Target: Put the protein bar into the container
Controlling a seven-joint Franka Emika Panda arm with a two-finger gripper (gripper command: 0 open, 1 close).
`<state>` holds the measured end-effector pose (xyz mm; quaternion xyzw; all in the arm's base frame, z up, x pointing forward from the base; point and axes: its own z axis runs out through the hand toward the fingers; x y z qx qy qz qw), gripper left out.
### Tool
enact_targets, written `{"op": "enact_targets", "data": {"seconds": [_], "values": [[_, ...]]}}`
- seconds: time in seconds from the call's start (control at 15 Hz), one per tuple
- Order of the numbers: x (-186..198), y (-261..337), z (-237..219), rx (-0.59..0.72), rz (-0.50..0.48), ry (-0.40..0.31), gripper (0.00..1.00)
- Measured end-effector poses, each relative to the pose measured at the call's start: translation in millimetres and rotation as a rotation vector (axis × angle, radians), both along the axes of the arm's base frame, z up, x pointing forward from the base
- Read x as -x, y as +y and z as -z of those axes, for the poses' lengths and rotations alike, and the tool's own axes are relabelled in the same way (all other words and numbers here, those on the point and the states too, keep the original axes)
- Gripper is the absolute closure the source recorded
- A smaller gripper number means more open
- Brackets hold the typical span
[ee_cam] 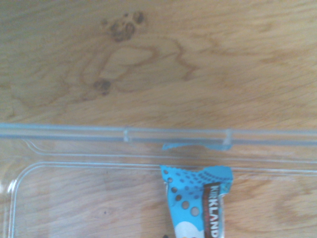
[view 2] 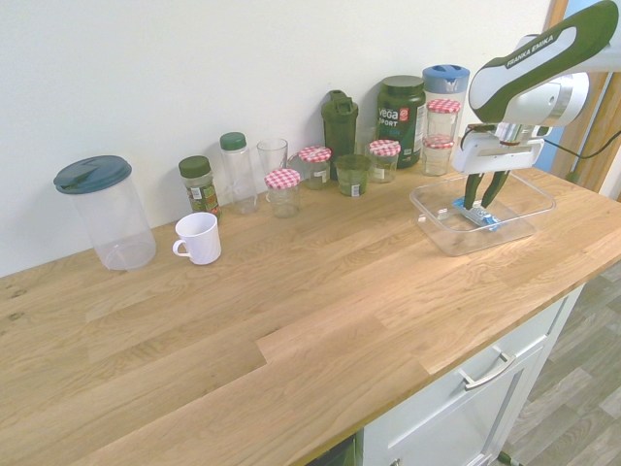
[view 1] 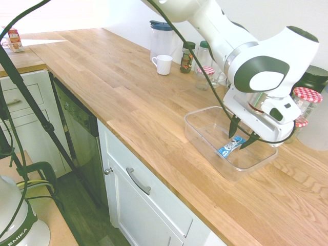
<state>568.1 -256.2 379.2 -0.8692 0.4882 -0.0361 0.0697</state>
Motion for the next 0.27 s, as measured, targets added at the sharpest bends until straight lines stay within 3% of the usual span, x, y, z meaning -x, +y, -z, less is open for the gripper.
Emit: {"op": "enact_targets", "data": {"seconds": [0.27], "values": [[32, -4, -113, 0.005, -0.03, -0.113, 0.0]]}}
